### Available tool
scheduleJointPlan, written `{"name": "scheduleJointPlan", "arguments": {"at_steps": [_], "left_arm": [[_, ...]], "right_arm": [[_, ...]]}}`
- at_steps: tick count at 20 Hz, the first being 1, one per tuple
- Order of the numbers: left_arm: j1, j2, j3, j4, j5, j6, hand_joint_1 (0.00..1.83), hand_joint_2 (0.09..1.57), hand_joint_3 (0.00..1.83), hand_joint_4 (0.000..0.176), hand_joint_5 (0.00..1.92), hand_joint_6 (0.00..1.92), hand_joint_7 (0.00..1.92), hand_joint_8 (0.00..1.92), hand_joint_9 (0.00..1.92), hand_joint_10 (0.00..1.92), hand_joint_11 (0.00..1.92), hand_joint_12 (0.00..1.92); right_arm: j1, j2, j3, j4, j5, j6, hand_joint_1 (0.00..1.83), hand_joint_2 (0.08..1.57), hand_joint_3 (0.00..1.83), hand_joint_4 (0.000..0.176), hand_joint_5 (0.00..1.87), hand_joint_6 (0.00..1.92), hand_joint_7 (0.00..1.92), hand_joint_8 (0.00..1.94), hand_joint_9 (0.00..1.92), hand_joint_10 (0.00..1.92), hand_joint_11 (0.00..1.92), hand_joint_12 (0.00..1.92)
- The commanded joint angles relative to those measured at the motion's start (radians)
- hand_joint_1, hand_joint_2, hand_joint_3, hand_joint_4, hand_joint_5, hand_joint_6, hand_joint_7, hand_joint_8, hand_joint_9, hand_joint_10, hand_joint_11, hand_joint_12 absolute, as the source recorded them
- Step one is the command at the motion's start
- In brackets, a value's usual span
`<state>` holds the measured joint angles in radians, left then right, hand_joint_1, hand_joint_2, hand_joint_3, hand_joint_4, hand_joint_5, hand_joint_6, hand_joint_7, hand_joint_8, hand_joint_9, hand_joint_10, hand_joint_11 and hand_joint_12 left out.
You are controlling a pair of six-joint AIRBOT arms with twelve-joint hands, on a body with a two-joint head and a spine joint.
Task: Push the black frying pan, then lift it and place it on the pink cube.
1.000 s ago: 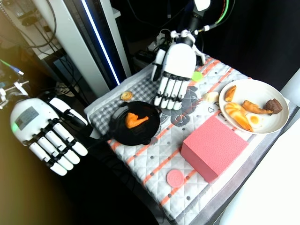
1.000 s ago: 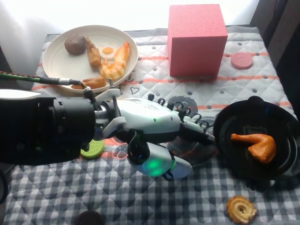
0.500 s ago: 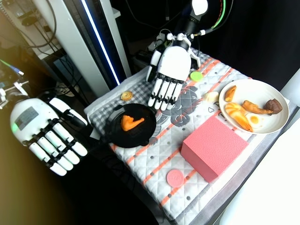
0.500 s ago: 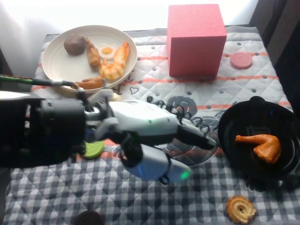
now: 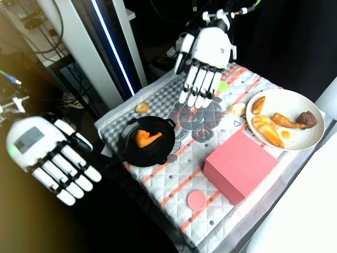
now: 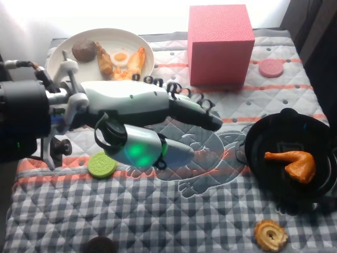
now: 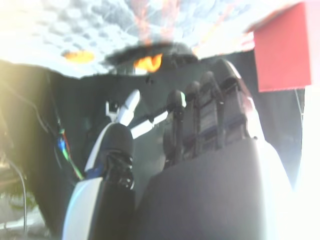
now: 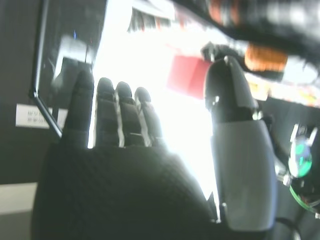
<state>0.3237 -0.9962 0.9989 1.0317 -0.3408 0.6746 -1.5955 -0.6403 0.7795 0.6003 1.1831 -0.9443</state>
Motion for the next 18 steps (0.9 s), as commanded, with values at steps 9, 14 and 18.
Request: {"name": "scheduleJointPlan", "arguments": {"at_steps": [9,14,18], "left_arm": [[-0.005,0.047,-0.01,-0.133,-0.086,0.061,0.35,1.44,0.0,0.0,0.35,0.01,0.25,0.01,0.19,0.01,0.0,0.73],[0.009,0.057,-0.009,-0.181,-0.089,0.085,0.33,1.44,0.0,0.016,0.32,0.0,0.24,0.0,0.18,0.01,0.0,0.73],[0.024,0.064,-0.007,-0.225,-0.092,0.106,0.24,1.44,0.0,0.017,0.3,0.01,0.23,0.0,0.17,0.01,0.0,0.74]], "right_arm": [[0.162,-0.063,0.114,-0.002,-0.176,-0.093,0.73,1.09,0.0,0.0,0.0,0.0,0.0,0.0,0.0,0.0,0.0,0.0],[0.25,-0.128,0.189,-0.009,-0.297,-0.113,0.72,1.08,0.0,0.012,0.0,0.0,0.0,0.0,0.0,0.0,0.03,0.01],[0.356,-0.184,0.231,-0.009,-0.405,-0.226,0.77,1.08,0.0,0.009,0.0,0.0,0.0,0.0,0.0,0.0,0.02,0.02]]}}
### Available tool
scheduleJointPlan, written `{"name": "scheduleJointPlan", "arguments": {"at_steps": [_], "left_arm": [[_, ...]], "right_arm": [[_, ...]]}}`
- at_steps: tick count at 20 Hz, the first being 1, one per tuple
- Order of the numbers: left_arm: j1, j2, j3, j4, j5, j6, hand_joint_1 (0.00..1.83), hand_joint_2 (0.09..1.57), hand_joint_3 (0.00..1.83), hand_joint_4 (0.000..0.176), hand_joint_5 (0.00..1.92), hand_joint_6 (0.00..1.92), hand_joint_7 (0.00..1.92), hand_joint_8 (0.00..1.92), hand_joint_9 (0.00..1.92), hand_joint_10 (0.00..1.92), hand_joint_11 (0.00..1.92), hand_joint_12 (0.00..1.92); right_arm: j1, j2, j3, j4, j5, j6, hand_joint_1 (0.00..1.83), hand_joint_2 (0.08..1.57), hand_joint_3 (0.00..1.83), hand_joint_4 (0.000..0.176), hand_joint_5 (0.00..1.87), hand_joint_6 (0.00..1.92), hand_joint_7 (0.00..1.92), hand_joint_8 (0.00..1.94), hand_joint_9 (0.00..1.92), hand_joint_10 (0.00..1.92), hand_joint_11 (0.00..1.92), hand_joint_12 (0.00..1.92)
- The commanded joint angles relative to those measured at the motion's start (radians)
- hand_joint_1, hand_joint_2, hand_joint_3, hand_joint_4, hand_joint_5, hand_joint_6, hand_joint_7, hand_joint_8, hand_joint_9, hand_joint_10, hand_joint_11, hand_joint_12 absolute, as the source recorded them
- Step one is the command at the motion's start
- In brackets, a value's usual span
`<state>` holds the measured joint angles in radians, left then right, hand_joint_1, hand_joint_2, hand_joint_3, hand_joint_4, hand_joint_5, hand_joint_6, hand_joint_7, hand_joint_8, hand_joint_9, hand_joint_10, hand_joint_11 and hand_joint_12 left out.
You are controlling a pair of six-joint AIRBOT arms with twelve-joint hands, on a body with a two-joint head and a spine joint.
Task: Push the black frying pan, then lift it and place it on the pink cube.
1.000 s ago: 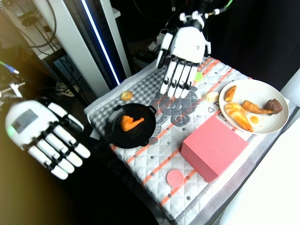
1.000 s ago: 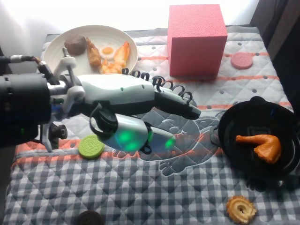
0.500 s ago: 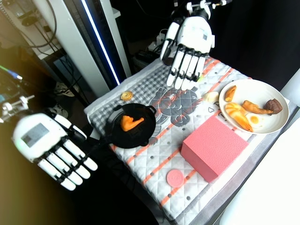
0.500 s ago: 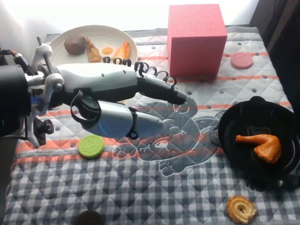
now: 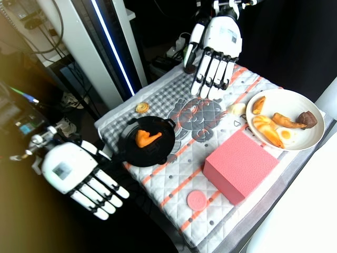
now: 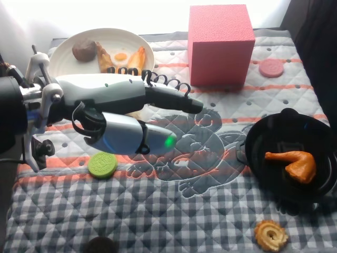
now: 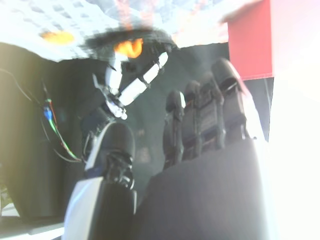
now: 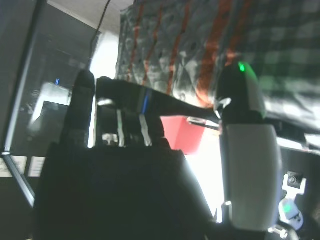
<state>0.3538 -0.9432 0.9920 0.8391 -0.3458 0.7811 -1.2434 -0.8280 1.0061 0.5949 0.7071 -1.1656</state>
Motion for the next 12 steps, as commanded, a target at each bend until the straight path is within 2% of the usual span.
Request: {"name": "scheduleJointPlan", "arguments": {"at_steps": [1,2,3,4,5,6,7,8,9,10,11,12], "left_arm": [[-0.003,0.012,-0.001,-0.044,-0.089,0.008,0.23,1.44,0.0,0.028,0.3,0.0,0.22,0.0,0.15,0.0,0.0,0.66],[-0.001,0.012,-0.001,-0.048,-0.09,0.01,0.26,1.43,0.0,0.032,0.3,0.0,0.23,0.0,0.16,0.01,0.0,0.7],[0.002,0.012,-0.001,-0.049,-0.088,0.01,0.28,1.43,0.0,0.031,0.3,0.0,0.23,0.0,0.16,0.01,0.0,0.72],[0.005,0.013,0.0,-0.052,-0.088,0.01,0.22,1.44,0.0,0.032,0.29,0.0,0.21,0.0,0.15,0.0,0.0,0.67],[0.009,0.014,0.0,-0.058,-0.088,0.01,0.19,1.45,0.0,0.035,0.29,0.0,0.22,0.0,0.16,0.0,0.0,0.77],[0.012,0.014,0.001,-0.064,-0.089,0.01,0.21,1.44,0.0,0.039,0.29,0.0,0.22,0.0,0.16,0.0,0.0,0.84],[0.015,0.014,0.002,-0.068,-0.09,0.01,0.23,1.44,0.0,0.034,0.31,0.01,0.23,0.0,0.17,0.01,0.0,0.89],[0.016,0.014,0.002,-0.07,-0.09,0.01,0.22,1.44,0.0,0.035,0.3,0.0,0.22,0.0,0.17,0.0,0.0,0.85],[0.02,0.014,0.002,-0.081,-0.092,0.016,0.22,1.44,0.0,0.037,0.3,0.0,0.22,0.0,0.17,0.01,0.0,0.87],[0.023,0.015,0.002,-0.089,-0.094,0.022,0.24,1.43,0.0,0.033,0.32,0.01,0.24,0.0,0.19,0.01,0.0,0.87],[0.03,0.016,0.002,-0.106,-0.098,0.034,0.21,1.44,0.0,0.042,0.3,0.0,0.22,0.0,0.18,0.01,0.0,0.82],[0.034,0.017,0.002,-0.121,-0.102,0.044,0.19,1.45,0.0,0.037,0.3,0.0,0.22,0.0,0.18,0.0,0.0,0.79]], "right_arm": [[0.025,-0.01,0.015,-0.003,0.049,-0.024,0.77,1.08,0.0,0.019,0.0,0.0,0.0,0.0,0.0,0.0,0.02,0.02],[0.044,-0.024,0.026,-0.003,0.028,-0.042,0.78,1.09,0.0,0.021,0.0,0.0,0.0,0.0,0.0,0.0,0.02,0.02],[0.064,-0.042,0.04,-0.003,0.005,-0.06,0.79,1.1,0.0,0.012,0.0,0.0,0.0,0.0,0.0,0.0,0.02,0.03],[0.082,-0.055,0.049,0.003,-0.009,-0.084,0.8,1.12,0.0,0.0,0.04,0.0,0.05,0.01,0.08,0.0,0.0,0.42],[0.097,-0.068,0.056,0.014,-0.022,-0.113,0.81,1.13,0.0,0.0,0.14,0.04,0.17,0.03,0.2,0.05,0.0,0.95],[0.108,-0.079,0.06,0.02,-0.03,-0.133,0.83,1.13,0.0,0.0,0.24,0.08,0.29,0.03,0.29,0.11,0.0,1.24],[0.114,-0.09,0.065,0.024,-0.033,-0.141,0.86,1.15,0.0,0.0,0.28,0.44,0.46,0.13,0.28,0.57,0.0,1.51],[0.116,-0.095,0.068,0.027,-0.033,-0.142,0.91,1.16,0.0,0.0,0.24,1.02,0.5,0.5,0.28,0.94,0.0,1.66],[0.118,-0.104,0.072,0.031,-0.032,-0.142,0.93,1.17,0.0,0.0,0.23,1.29,0.46,0.86,0.28,1.18,0.0,1.76],[0.12,-0.108,0.073,0.033,-0.03,-0.142,1.03,1.32,0.01,0.0,0.41,1.65,0.62,1.42,0.42,1.57,0.33,1.89],[0.12,-0.113,0.076,0.038,-0.025,-0.142,0.96,1.34,0.01,0.0,0.54,1.66,0.76,1.84,0.9,1.85,1.01,1.91],[0.12,-0.119,0.077,0.045,-0.019,-0.142,0.96,1.35,0.01,0.0,0.57,1.67,0.91,1.92,1.13,1.91,1.28,1.92]]}}
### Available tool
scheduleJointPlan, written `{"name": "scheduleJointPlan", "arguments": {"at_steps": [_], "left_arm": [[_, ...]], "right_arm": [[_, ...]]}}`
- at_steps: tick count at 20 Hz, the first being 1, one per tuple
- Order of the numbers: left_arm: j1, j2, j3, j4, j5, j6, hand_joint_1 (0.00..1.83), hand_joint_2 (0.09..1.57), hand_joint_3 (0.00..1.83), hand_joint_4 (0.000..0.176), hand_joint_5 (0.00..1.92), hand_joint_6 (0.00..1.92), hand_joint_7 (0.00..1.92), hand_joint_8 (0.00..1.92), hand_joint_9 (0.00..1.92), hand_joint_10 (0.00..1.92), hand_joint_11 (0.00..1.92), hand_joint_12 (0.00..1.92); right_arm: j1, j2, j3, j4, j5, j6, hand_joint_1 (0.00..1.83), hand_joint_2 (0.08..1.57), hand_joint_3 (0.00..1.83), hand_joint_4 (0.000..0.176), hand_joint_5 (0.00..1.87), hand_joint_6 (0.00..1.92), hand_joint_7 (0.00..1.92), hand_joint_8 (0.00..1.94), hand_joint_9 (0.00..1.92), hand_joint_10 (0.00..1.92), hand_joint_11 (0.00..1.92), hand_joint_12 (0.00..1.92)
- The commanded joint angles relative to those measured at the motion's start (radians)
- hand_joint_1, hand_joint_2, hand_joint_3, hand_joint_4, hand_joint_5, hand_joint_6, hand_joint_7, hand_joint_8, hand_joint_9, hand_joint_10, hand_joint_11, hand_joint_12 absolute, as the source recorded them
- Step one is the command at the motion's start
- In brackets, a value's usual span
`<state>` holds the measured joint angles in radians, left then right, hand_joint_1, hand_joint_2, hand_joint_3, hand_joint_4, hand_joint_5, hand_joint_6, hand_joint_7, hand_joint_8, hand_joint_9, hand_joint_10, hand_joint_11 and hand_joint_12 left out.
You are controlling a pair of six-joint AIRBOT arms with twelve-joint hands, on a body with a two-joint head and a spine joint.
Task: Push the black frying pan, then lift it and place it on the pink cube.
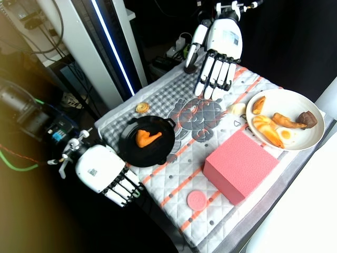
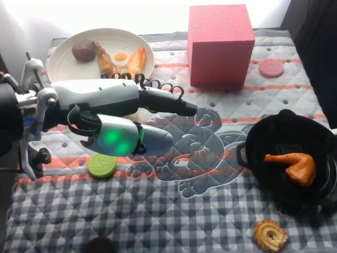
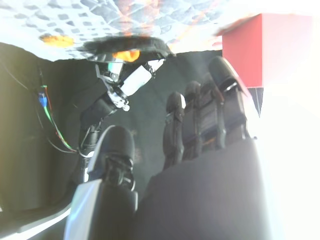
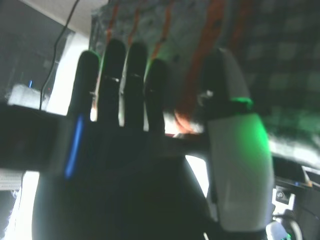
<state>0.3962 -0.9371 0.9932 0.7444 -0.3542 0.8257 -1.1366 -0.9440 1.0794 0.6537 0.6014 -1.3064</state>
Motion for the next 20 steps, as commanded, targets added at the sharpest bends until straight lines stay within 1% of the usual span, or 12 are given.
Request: {"name": "scheduleJointPlan", "arguments": {"at_steps": [1,3,4,5,8,10,12,15,16,17,18,20], "left_arm": [[-0.005,0.012,0.001,-0.038,-0.096,0.004,0.17,1.45,0.0,0.034,0.29,0.0,0.22,0.0,0.18,0.01,0.0,0.76],[0.007,0.017,0.001,-0.058,-0.101,0.013,0.19,1.44,0.0,0.036,0.3,0.0,0.23,0.0,0.2,0.01,0.0,0.84],[0.013,0.02,0.001,-0.062,-0.101,0.014,0.15,1.44,0.0,0.045,0.29,0.0,0.22,0.0,0.19,0.01,0.0,0.89],[0.017,0.021,0.001,-0.067,-0.101,0.015,0.17,1.45,0.0,0.049,0.29,0.0,0.23,0.0,0.2,0.01,0.0,0.96],[0.031,0.026,0.001,-0.104,-0.108,0.036,0.14,1.45,0.0,0.046,0.28,0.0,0.21,0.0,0.19,0.0,0.0,0.85],[0.044,0.031,0.0,-0.129,-0.112,0.052,0.15,1.45,0.0,0.04,0.29,0.0,0.21,0.0,0.19,0.0,0.0,0.99],[0.057,0.039,-0.001,-0.16,-0.118,0.067,0.25,1.44,0.0,0.035,0.29,0.0,0.2,0.0,0.2,0.0,0.0,0.96],[0.072,0.042,-0.002,-0.188,-0.135,0.074,0.24,1.44,0.0,0.042,0.28,0.0,0.2,0.0,0.19,0.01,0.0,1.01],[0.076,0.042,-0.002,-0.194,-0.139,0.074,0.31,1.43,0.0,0.027,0.31,0.01,0.23,0.01,0.21,0.01,0.0,1.03],[0.079,0.043,-0.002,-0.2,-0.141,0.077,0.24,1.44,0.0,0.046,0.28,0.01,0.2,0.0,0.19,0.01,0.0,0.9],[0.091,0.046,-0.002,-0.227,-0.149,0.092,0.21,1.46,0.0,0.044,0.27,0.0,0.2,0.0,0.18,0.0,0.0,0.71],[0.097,0.048,-0.002,-0.236,-0.154,0.094,0.19,1.45,0.0,0.054,0.26,0.0,0.18,0.0,0.17,0.0,0.0,0.72]], "right_arm": [[0.014,-0.009,0.006,-0.006,0.094,-0.001,1.15,1.29,0.0,0.0,0.83,1.87,1.16,1.94,1.34,1.92,1.44,1.92],[0.012,-0.012,0.002,0.0,0.122,-0.001,1.42,1.24,0.0,0.0,1.31,1.92,1.53,1.94,1.6,1.92,1.63,1.92],[0.012,-0.012,-0.004,0.0,0.143,-0.001,1.5,1.26,0.0,0.0,1.41,1.92,1.64,1.94,1.71,1.92,1.74,1.92],[0.012,-0.008,-0.015,0.0,0.172,-0.001,1.43,1.3,0.0,0.0,1.44,1.92,1.67,1.94,1.73,1.92,1.75,1.92],[0.007,0.025,-0.071,-0.007,0.279,-0.001,1.39,1.32,0.0,0.0,1.38,1.92,1.59,1.94,1.66,1.92,1.61,1.92],[0.001,0.045,-0.107,-0.015,0.352,0.0,1.31,1.35,0.01,0.0,1.44,1.92,1.63,1.94,1.69,1.92,1.65,1.92],[0.0,0.061,-0.131,-0.031,0.393,0.002,1.28,1.36,0.02,0.0,1.35,1.92,1.56,1.94,1.63,1.92,1.59,1.92],[-0.003,0.08,-0.165,-0.058,0.465,0.022,1.27,1.36,0.01,0.0,1.32,1.92,1.53,1.94,1.61,1.92,1.58,1.92],[-0.008,0.087,-0.174,-0.071,0.496,0.042,1.3,1.34,0.0,0.0,1.31,1.92,1.54,1.94,1.63,1.92,1.62,1.92],[-0.013,0.092,-0.178,-0.077,0.514,0.053,1.31,1.34,0.0,0.0,1.32,1.92,1.56,1.94,1.66,1.92,1.66,1.92],[-0.026,0.102,-0.19,-0.087,0.571,0.075,1.32,1.35,0.0,0.0,1.31,1.92,1.59,1.94,1.7,1.92,1.7,1.92],[-0.036,0.109,-0.197,-0.095,0.613,0.091,1.32,1.35,0.01,0.0,1.28,1.92,1.56,1.94,1.68,1.92,1.7,1.92]]}}
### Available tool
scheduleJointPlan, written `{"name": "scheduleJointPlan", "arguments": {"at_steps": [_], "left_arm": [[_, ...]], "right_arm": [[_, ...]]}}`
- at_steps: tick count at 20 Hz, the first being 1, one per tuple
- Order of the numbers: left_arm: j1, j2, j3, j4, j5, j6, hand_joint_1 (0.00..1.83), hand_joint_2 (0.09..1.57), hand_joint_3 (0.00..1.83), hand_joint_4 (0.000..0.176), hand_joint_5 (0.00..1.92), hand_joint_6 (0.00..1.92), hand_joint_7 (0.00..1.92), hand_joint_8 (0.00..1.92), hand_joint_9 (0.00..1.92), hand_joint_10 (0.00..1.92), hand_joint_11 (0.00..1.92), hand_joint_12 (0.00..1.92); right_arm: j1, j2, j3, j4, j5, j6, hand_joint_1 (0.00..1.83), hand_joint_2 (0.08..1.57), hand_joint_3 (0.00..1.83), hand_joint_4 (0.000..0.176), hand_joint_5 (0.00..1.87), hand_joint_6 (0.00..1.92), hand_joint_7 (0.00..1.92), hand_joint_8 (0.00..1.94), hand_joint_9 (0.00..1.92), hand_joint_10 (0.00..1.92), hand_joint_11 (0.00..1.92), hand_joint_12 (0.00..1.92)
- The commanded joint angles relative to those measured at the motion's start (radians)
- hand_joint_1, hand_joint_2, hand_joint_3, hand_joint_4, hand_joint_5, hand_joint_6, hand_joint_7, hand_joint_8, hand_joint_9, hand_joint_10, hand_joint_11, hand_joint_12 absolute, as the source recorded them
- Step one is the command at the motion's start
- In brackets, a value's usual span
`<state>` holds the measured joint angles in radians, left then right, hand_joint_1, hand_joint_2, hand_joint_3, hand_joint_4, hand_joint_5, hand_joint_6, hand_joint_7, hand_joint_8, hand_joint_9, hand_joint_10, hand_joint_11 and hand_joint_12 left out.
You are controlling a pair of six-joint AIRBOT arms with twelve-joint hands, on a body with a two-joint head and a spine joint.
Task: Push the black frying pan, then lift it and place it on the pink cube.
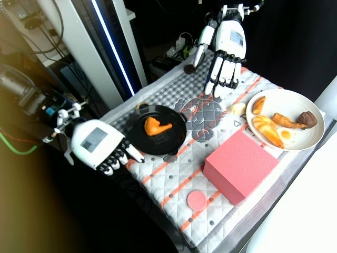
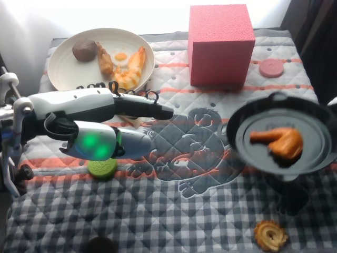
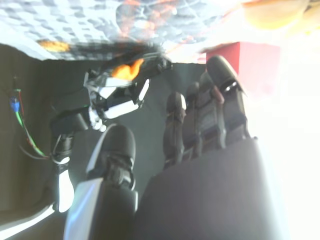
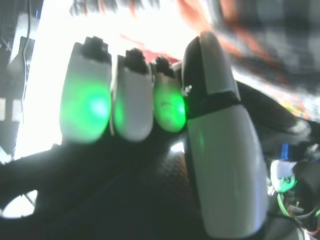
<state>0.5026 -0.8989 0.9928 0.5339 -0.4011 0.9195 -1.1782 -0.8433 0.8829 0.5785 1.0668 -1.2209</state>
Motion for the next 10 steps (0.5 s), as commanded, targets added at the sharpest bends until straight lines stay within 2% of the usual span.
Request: {"name": "scheduleJointPlan", "arguments": {"at_steps": [1,3,4,5,8,9,10], "left_arm": [[-0.008,0.01,-0.003,-0.026,-0.108,0.0,0.21,1.45,0.0,0.044,0.27,0.0,0.2,0.0,0.18,0.01,0.0,0.8],[-0.003,0.011,-0.004,-0.035,-0.114,0.002,0.25,1.45,0.0,0.046,0.27,0.0,0.21,0.0,0.19,0.01,0.0,0.76],[0.002,0.011,-0.004,-0.051,-0.12,0.012,0.23,1.45,0.0,0.034,0.29,0.01,0.22,0.01,0.2,0.01,0.0,0.78],[0.017,0.011,-0.004,-0.076,-0.13,0.027,0.23,1.45,0.0,0.037,0.3,0.01,0.23,0.0,0.2,0.01,0.0,0.84],[0.03,0.011,-0.006,-0.093,-0.14,0.032,0.2,1.45,0.0,0.053,0.29,0.0,0.2,0.0,0.16,0.0,0.0,0.8],[0.032,0.012,-0.006,-0.093,-0.14,0.032,0.2,1.45,0.0,0.053,0.29,0.0,0.2,0.0,0.16,0.0,0.0,0.8],[0.034,0.012,-0.006,-0.093,-0.14,0.032,0.22,1.44,0.0,0.045,0.29,0.0,0.21,0.0,0.17,0.01,0.0,0.86]], "right_arm": [[0.005,0.012,-0.003,-0.025,0.16,0.013,1.29,1.36,0.01,0.0,1.24,1.92,1.54,1.94,1.67,1.92,1.68,1.92],[0.005,0.025,-0.004,-0.04,0.198,0.04,1.31,1.34,0.0,0.0,1.25,1.92,1.53,1.94,1.65,1.92,1.67,1.92],[0.005,0.029,0.0,-0.04,0.201,0.04,1.32,1.34,0.0,0.0,1.26,1.92,1.55,1.94,1.67,1.92,1.67,1.92],[0.018,0.029,0.007,-0.04,0.201,0.042,1.33,1.34,0.0,0.0,1.26,1.92,1.55,1.94,1.67,1.92,1.67,1.92],[0.064,0.032,0.025,-0.048,0.198,0.042,1.33,1.34,0.0,0.0,1.3,1.92,1.55,1.94,1.7,1.92,1.7,1.92],[0.076,0.033,0.029,-0.051,0.194,0.043,1.33,1.34,0.0,0.0,1.3,1.92,1.55,1.94,1.7,1.92,1.7,1.92],[0.091,0.033,0.036,-0.056,0.184,0.043,1.32,1.35,0.0,0.0,1.3,1.92,1.55,1.94,1.7,1.92,1.7,1.92]]}}
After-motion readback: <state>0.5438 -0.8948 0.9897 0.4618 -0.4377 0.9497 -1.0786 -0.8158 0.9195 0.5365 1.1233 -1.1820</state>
